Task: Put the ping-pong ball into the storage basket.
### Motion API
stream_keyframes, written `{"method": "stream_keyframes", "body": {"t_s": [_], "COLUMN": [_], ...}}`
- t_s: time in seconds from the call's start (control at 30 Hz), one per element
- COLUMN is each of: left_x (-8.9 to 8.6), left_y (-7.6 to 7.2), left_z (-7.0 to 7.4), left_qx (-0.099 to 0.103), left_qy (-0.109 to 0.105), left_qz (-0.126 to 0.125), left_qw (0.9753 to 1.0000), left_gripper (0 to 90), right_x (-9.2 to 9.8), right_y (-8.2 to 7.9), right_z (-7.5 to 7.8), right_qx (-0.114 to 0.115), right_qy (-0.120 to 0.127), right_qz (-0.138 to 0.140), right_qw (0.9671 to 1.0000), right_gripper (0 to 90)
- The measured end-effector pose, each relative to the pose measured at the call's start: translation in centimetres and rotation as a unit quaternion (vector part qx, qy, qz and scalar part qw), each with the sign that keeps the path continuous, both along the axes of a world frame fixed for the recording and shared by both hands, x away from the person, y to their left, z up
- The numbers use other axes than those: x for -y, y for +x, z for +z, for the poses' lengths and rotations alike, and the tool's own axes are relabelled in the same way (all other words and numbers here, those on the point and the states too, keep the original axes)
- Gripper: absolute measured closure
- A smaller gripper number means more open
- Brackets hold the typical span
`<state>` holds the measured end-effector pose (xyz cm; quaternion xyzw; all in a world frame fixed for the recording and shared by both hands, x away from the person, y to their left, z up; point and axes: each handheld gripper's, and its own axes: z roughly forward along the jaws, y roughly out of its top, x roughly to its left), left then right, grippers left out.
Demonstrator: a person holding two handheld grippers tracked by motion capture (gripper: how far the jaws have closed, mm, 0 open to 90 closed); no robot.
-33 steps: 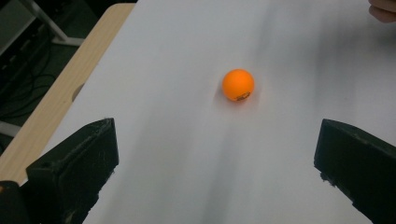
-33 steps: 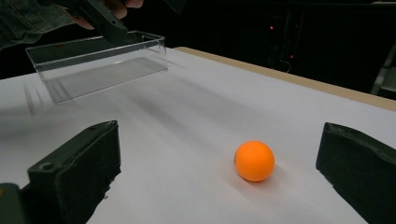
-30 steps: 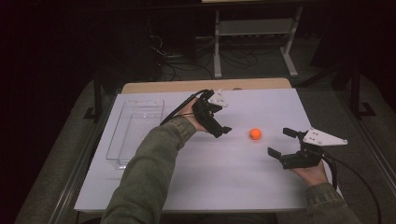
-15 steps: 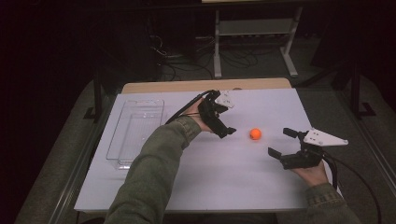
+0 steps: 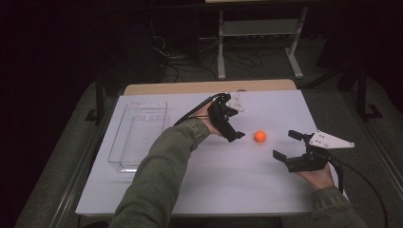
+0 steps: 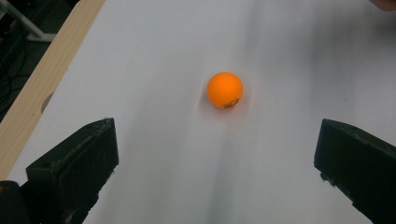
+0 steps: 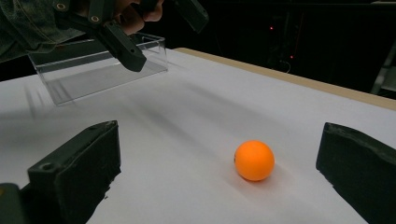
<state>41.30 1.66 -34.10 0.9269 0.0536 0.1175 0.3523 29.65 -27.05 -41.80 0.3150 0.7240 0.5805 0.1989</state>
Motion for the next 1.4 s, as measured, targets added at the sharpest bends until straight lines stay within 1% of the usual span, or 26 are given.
{"method": "stream_keyframes", "body": {"t_s": [0.07,0.2,0.37,0.57,1.03,1.2,1.4], "left_x": [0.1,0.4,0.8,1.4,2.9,3.5,3.9], "left_y": [0.0,0.1,0.0,0.2,0.4,0.5,0.8], "left_z": [0.0,-0.3,-0.6,-0.9,-1.2,-1.6,-2.2], "left_qx": [-0.001,0.000,0.002,-0.002,-0.004,-0.005,-0.008], "left_qy": [-0.001,0.006,0.008,0.012,0.021,0.023,0.029], "left_qz": [0.000,-0.005,-0.009,-0.013,-0.027,-0.033,-0.033], "left_qw": [1.0000,1.0000,0.9999,0.9998,0.9994,0.9992,0.9990], "left_gripper": [0.0,0.0,0.0,0.0,0.0,0.0,0.0], "right_x": [0.0,0.0,0.1,0.0,0.1,0.1,0.1], "right_y": [0.0,0.0,-0.1,-0.1,-0.1,-0.2,-0.2], "right_z": [0.0,0.0,0.0,0.0,0.0,0.0,0.0], "right_qx": [0.000,0.000,0.000,0.000,-0.001,-0.001,0.001], "right_qy": [0.000,-0.001,-0.001,-0.002,-0.002,-0.002,-0.003], "right_qz": [0.000,-0.001,-0.001,0.000,0.001,0.001,0.002], "right_qw": [1.0000,1.0000,1.0000,1.0000,1.0000,1.0000,1.0000], "right_gripper": [0.0,0.0,0.0,0.0,0.0,0.0,0.0]}}
